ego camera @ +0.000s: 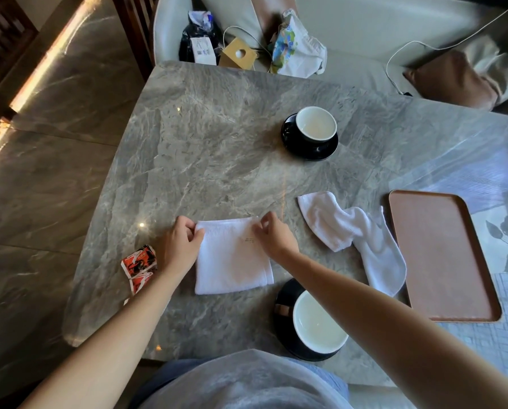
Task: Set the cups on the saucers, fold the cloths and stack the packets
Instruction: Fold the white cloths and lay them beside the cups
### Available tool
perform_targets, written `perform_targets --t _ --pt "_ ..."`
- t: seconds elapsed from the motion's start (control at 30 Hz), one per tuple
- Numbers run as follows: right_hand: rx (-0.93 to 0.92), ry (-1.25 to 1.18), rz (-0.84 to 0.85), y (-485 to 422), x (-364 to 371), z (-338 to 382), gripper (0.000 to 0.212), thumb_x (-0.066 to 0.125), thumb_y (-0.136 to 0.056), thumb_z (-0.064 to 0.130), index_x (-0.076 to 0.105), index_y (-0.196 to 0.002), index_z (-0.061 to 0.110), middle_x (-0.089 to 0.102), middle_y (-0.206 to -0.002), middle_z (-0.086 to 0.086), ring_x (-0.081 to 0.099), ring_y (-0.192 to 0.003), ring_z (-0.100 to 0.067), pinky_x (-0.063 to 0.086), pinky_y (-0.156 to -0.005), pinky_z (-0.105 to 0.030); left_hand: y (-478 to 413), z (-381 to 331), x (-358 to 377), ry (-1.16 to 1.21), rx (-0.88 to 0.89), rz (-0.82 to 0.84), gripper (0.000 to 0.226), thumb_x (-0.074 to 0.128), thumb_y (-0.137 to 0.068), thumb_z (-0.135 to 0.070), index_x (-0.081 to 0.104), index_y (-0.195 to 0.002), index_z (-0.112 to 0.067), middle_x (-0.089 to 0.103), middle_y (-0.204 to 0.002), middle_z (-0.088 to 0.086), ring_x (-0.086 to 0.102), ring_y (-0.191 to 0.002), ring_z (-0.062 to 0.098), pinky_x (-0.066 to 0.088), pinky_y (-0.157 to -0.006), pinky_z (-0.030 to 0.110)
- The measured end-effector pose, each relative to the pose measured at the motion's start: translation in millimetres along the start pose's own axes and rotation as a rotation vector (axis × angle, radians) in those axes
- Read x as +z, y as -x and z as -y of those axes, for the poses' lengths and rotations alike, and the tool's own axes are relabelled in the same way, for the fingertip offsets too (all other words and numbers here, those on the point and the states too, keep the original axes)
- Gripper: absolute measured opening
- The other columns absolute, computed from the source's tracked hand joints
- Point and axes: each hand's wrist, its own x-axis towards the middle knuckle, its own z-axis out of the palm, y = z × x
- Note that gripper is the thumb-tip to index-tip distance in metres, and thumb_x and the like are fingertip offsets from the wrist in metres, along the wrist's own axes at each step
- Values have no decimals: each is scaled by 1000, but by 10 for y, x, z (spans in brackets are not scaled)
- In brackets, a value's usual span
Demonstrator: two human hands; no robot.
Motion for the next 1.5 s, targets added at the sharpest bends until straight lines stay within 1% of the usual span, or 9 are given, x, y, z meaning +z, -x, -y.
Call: perform_targets --t 0.1,0.23,0.33,0.43,0.67,0.9,1.27,1.37,1.5 --pt "-282 211 -115 90 -64 -1 34 55 -87 34 42 -116 21 53 -115 3 57 -97 -20 44 -63 -32 101 27 12 -219 283 -21 37 65 -79 -21 53 -112 -8 55 -113 10 53 -104 30 43 -82 41" --pt "-733 516 42 226 -38 106 66 63 -82 46 40 -136 15 45 -134 -3 40 -125 -24 46 -96 -40 212 73 55 -550 669 164 64 58 -83 -41 41 -138 -13 39 -148 4 33 -139 22 19 -114 44" --pt "-783 712 232 250 88 60 88 54 -87 55 16 -149 5 15 -159 -11 11 -146 -27 18 -119 -42 250 142 69 -799 715 244 78 39 -84 -59 31 -144 -10 25 -155 3 20 -144 22 16 -115 51" --pt "-781 852 260 249 173 -78 90 40 -92 57 -5 -150 5 -10 -160 -11 -10 -148 -26 0 -121 -42 262 196 79 -850 655 297 84 22 -81 -65 26 -146 -11 24 -155 3 22 -143 22 24 -111 56" --pt "-808 889 279 131 30 -211 102 41 -87 66 -13 -149 7 -14 -160 -10 -11 -148 -24 -2 -121 -40 149 350 84 -829 617 446 97 7 -71 -80 -21 -143 -21 -27 -153 -4 -25 -141 18 -7 -115 54" --pt "-763 860 347 47 -144 -296 116 56 -77 67 -18 -148 14 -19 -159 -1 -13 -147 -17 1 -118 -49 72 451 -44 -755 625 568 110 34 -70 -80 -38 -134 -25 -46 -142 -9 -40 -133 9 -14 -112 52" --pt "-668 680 348 87 -132 -215 110 68 -75 54 -3 -152 19 -10 -161 3 -9 -148 -13 2 -118 -46 197 212 -75 -756 540 570 109 47 -75 -71 -18 -146 -20 -31 -153 -5 -28 -141 15 -11 -114 56" --pt "-596 423 272 137 -202 -28 69 67 -82 40 39 -142 24 26 -156 1 17 -145 -16 19 -115 -44 355 175 -107 -636 580 460 95 52 -75 -63 8 -149 -23 -2 -159 -6 -6 -146 12 -9 -116 53" --pt "-609 369 201 273 -363 151 12 58 -86 26 63 -97 28 67 -101 8 62 -96 -15 50 -79 -34 503 175 -148 -475 714 313 58 61 -73 -51 54 -124 -22 55 -127 -5 49 -123 17 11 -112 33"
